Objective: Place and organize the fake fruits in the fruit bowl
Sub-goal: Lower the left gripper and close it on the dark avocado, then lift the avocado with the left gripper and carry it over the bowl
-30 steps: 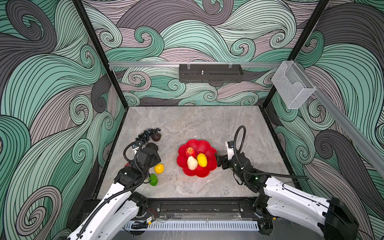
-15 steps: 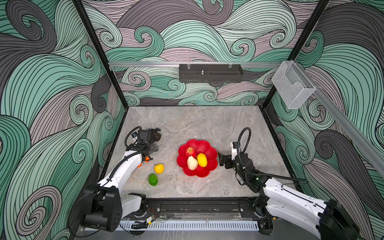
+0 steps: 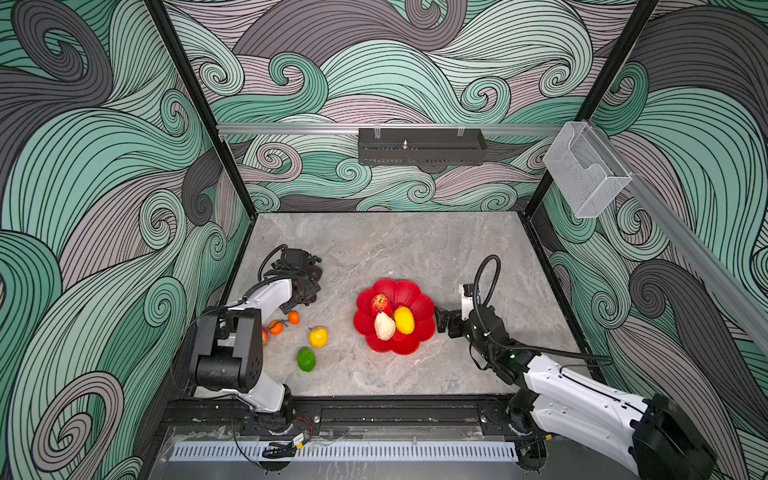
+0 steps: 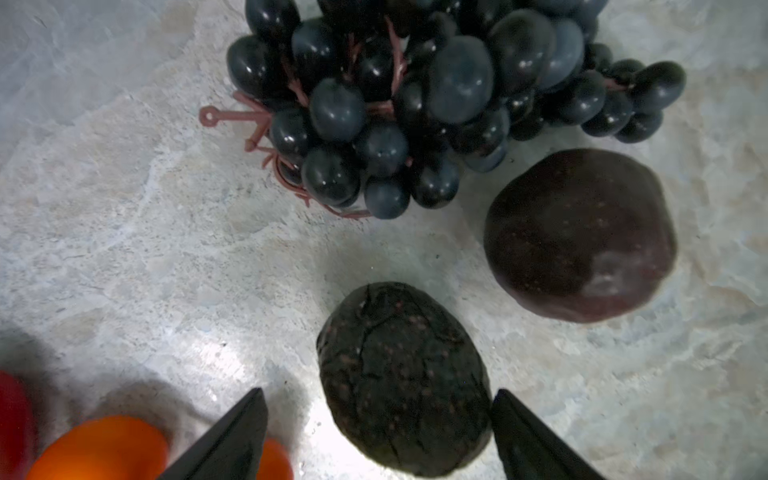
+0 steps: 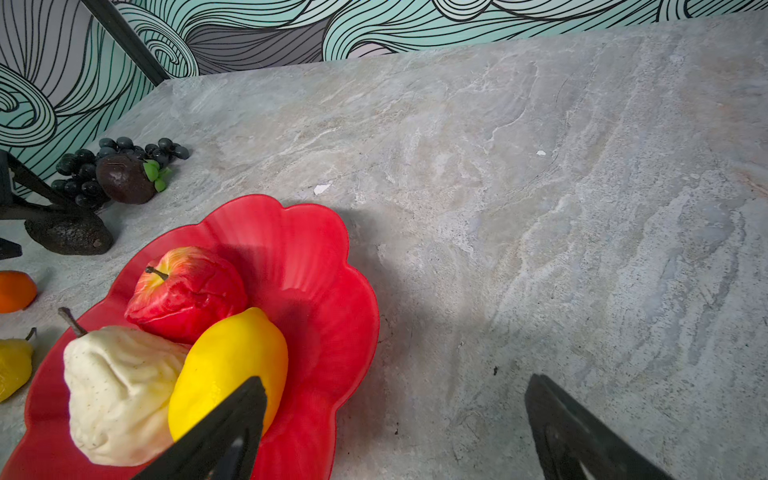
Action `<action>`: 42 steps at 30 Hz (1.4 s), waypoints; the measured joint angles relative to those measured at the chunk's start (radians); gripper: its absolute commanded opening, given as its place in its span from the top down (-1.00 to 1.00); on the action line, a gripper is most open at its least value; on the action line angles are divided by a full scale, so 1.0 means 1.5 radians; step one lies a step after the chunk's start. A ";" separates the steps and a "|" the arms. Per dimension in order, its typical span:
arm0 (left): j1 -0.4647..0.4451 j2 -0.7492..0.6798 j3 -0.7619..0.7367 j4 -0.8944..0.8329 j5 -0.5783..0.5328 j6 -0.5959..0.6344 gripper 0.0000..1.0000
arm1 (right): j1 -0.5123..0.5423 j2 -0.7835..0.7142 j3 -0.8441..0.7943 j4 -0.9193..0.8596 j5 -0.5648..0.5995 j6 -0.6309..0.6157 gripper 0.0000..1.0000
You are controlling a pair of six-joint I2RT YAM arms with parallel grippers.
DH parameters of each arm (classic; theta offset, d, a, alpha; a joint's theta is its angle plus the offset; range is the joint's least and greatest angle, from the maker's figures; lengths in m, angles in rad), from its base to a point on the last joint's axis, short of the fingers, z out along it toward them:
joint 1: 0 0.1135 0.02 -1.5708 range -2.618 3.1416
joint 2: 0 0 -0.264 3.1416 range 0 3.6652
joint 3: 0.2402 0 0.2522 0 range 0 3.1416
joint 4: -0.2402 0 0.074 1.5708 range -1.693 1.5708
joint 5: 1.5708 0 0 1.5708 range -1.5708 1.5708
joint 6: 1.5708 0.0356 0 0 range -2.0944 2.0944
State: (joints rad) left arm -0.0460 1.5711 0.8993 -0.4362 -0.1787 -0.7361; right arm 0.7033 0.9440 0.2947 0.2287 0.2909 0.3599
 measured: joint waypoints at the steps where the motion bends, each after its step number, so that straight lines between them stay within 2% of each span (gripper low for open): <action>1: 0.004 0.005 0.000 0.003 0.005 0.000 -0.73 | -0.001 0.004 0.000 0.000 -0.002 0.000 -0.96; 4: 0.013 0.012 0.000 0.013 0.019 0.000 -0.71 | -0.001 0.016 0.000 0.000 -0.008 0.000 -0.96; 19: 0.027 0.037 0.000 0.037 0.074 -0.010 -0.30 | -0.002 0.050 0.012 -0.001 -0.037 0.007 -0.97; 23: 0.027 0.032 -0.004 0.038 0.084 -0.015 -0.28 | -0.002 0.055 0.020 -0.001 -0.047 0.010 -0.97; 35: 0.027 -0.088 -0.068 0.052 0.140 -0.048 -0.23 | -0.002 0.028 0.020 0.000 -0.055 0.012 -0.98; 42: 0.022 -0.196 -0.096 0.052 0.195 -0.069 -0.23 | -0.002 0.023 0.020 -0.003 -0.058 0.012 -0.98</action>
State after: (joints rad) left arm -0.0135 1.2778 0.7559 -0.3584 0.1139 -0.8394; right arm 0.7006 0.9791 0.3248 0.2249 0.2035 0.3786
